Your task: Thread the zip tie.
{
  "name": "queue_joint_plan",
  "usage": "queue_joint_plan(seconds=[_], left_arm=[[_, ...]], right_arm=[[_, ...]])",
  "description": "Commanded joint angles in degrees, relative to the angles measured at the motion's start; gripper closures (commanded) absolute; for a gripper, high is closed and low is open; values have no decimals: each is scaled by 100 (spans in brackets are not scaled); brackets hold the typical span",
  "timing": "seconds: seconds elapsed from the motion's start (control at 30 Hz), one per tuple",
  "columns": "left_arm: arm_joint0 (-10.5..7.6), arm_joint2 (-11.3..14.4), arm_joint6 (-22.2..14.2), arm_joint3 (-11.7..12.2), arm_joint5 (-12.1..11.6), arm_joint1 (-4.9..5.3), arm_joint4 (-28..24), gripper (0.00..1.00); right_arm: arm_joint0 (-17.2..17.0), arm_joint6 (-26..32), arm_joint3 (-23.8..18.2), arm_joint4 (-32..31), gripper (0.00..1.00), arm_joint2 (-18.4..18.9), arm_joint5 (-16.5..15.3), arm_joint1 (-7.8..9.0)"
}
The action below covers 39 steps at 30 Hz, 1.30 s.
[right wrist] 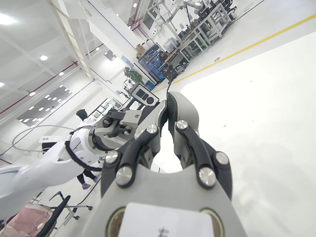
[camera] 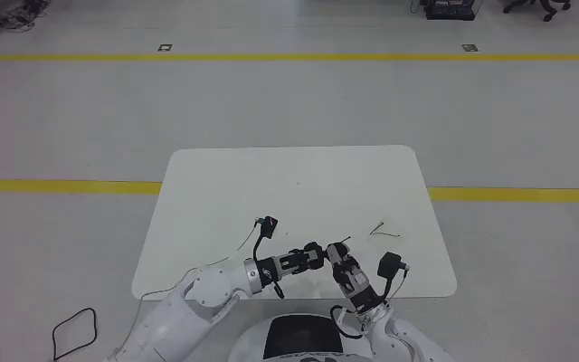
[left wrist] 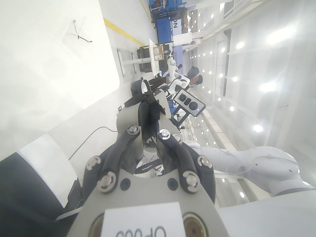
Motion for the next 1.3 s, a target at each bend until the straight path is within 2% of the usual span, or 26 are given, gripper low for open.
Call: queue_joint_plan(seconds=[0.0,0.23,0.27,0.3,0.5,0.67,0.97,1.1,1.27], left_arm=[[0,0,0,0,0,0,0,100],[0,0,0,0,0,0,0,100],[0,0,0,0,0,0,0,100],[0,0,0,0,0,0,0,100],[0,0,0,0,0,0,0,100],[0,0,0,0,0,0,0,100],[0,0,0,0,0,0,0,100],[0,0,0,0,0,0,0,100],[0,0,0,0,0,0,0,100]], right_arm=[[8,-39,13,-1,100,-10,0,9],[39,-70,12,7,100,-56,0,38],[43,-67,3,4,56,-68,0,44],[50,-55,-2,-17,0,-77,0,52],[-80,-290,-110,-59,0,43,0,144],[-350,-570,-330,-137,0,245,0,310],[-365,-585,-345,-138,0,256,0,322],[-348,-448,-562,287,0,322,0,342],[-373,6,-966,936,0,412,0,538]])
